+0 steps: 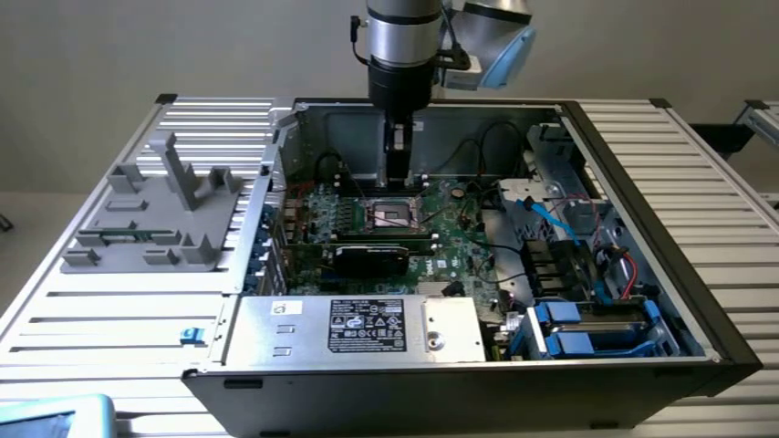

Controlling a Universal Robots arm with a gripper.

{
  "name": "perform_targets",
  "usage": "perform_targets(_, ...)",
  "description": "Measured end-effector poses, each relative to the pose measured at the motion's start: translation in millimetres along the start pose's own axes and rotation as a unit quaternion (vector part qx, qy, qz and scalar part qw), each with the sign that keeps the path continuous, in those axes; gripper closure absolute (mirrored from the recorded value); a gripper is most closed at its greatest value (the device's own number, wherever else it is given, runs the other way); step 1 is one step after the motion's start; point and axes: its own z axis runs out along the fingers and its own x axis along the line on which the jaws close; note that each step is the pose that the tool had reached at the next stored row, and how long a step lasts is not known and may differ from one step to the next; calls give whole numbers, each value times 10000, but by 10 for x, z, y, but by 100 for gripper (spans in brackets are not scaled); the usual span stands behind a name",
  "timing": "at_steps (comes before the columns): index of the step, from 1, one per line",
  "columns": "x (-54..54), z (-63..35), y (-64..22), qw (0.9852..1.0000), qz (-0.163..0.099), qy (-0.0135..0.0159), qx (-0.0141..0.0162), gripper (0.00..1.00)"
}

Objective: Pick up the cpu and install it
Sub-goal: 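Place the cpu into insertion slot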

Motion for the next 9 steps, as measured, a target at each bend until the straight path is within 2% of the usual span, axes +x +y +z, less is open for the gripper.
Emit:
perform_targets(5,-8,91,0,10000,49,0,-1,44)
perform_targets(9,-8,99,0,10000,50,0,-2,44)
